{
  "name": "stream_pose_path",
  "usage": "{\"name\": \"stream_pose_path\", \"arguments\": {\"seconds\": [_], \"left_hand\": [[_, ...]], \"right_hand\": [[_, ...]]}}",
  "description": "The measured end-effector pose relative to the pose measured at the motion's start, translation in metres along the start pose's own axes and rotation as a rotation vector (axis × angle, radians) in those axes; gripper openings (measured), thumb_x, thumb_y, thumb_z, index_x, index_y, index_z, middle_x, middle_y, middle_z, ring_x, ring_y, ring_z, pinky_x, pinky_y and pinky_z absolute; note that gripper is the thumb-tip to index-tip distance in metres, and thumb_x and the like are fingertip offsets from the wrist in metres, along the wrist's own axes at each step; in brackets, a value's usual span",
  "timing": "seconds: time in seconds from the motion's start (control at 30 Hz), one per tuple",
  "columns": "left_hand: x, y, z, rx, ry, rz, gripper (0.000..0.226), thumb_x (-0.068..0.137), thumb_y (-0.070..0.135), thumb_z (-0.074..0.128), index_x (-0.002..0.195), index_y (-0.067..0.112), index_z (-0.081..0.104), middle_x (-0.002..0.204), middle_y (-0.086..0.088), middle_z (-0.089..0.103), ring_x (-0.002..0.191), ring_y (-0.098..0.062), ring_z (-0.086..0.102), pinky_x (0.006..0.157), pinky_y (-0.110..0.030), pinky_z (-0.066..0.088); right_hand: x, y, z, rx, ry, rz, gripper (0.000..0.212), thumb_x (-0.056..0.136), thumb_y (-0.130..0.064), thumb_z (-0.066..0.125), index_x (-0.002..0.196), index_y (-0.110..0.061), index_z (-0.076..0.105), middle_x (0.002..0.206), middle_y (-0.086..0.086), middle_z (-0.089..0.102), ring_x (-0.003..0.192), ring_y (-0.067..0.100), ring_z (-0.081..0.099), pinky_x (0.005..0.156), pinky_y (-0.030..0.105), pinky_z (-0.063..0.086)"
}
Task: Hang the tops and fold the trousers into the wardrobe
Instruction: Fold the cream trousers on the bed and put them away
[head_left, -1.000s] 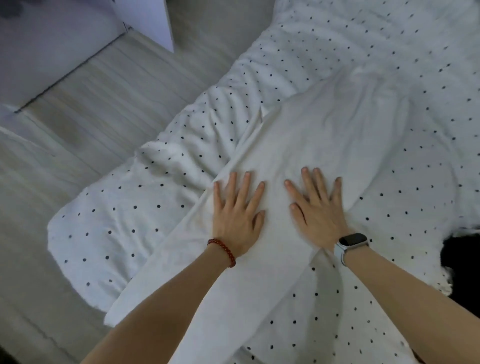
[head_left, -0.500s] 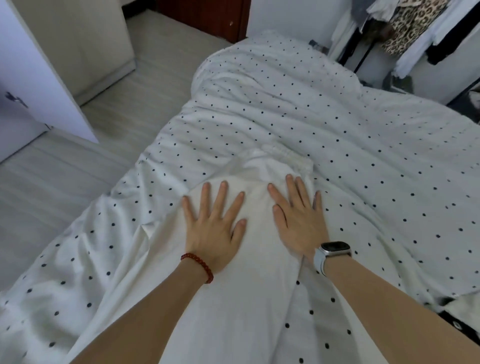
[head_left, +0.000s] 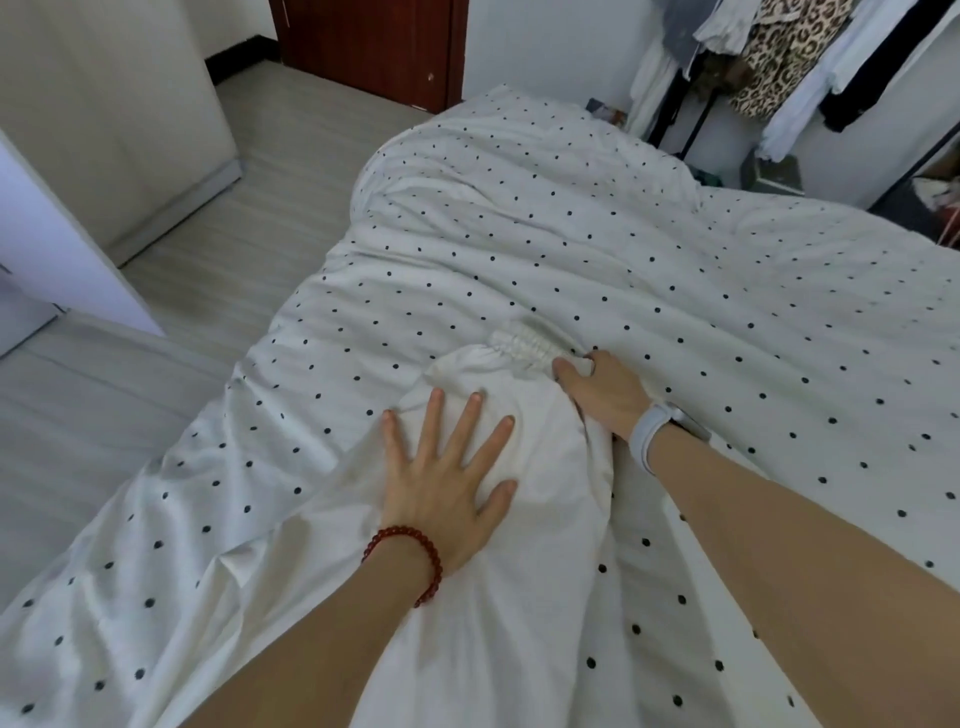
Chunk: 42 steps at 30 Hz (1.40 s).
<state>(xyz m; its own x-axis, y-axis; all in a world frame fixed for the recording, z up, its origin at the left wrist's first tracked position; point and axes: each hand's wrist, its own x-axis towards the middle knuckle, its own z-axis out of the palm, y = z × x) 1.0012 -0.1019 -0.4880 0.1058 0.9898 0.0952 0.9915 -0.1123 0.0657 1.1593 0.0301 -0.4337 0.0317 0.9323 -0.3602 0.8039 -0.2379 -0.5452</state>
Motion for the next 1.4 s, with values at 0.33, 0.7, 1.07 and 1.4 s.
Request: {"name": "stream_pose_path", "arguments": {"seconds": [0.33, 0.7, 1.07, 1.4], "left_hand": [[-0.007, -0.003, -0.018, 0.047, -0.079, 0.003, 0.064, 0.087, 0.055, 0.006, 0.147, 0.036, 0.018, 0.157, -0.003, 0.013, 0.142, -0.037, 0.012, 0.104, -0.068, 0.009], [-0.105, -0.047, -0.093, -0.358, 0.317, -0.148, 0.043, 0.085, 0.022, 0.035, 0.126, 0.012, 0.042, 0.135, -0.015, 0.048, 0.128, -0.025, 0.033, 0.102, -0.056, 0.036], [-0.196, -0.054, -0.095, -0.346, 0.126, -0.021, 0.049, 0.094, 0.039, 0.026, 0.141, 0.026, 0.031, 0.151, -0.008, 0.03, 0.141, -0.023, 0.013, 0.11, -0.05, 0.018], [-0.138, -0.028, -0.09, -0.572, 0.153, -0.32, 0.034, 0.088, 0.033, 0.043, 0.101, 0.006, 0.06, 0.122, -0.009, 0.053, 0.107, -0.029, 0.055, 0.087, -0.04, 0.047]], "right_hand": [[-0.05, -0.041, -0.02, -0.07, 0.252, -0.244, 0.031, 0.089, -0.013, 0.053, 0.117, -0.005, 0.044, 0.119, 0.017, 0.041, 0.088, 0.031, 0.051, 0.071, 0.028, 0.037], [-0.195, -0.038, 0.006, 0.088, 0.303, -0.883, 0.017, 0.084, -0.017, 0.053, 0.1, -0.015, 0.047, 0.097, -0.004, 0.049, 0.089, 0.018, 0.047, 0.076, 0.025, 0.037], [-0.31, 0.048, 0.101, -0.296, 0.001, -1.081, 0.04, 0.07, -0.013, 0.071, 0.103, -0.01, 0.048, 0.11, 0.007, 0.043, 0.097, 0.022, 0.046, 0.087, 0.029, 0.04], [-0.251, -0.002, 0.074, -0.397, 0.429, -0.571, 0.034, 0.086, -0.022, 0.037, 0.106, -0.006, 0.06, 0.11, 0.013, 0.062, 0.106, 0.03, 0.055, 0.094, 0.053, 0.044]]}}
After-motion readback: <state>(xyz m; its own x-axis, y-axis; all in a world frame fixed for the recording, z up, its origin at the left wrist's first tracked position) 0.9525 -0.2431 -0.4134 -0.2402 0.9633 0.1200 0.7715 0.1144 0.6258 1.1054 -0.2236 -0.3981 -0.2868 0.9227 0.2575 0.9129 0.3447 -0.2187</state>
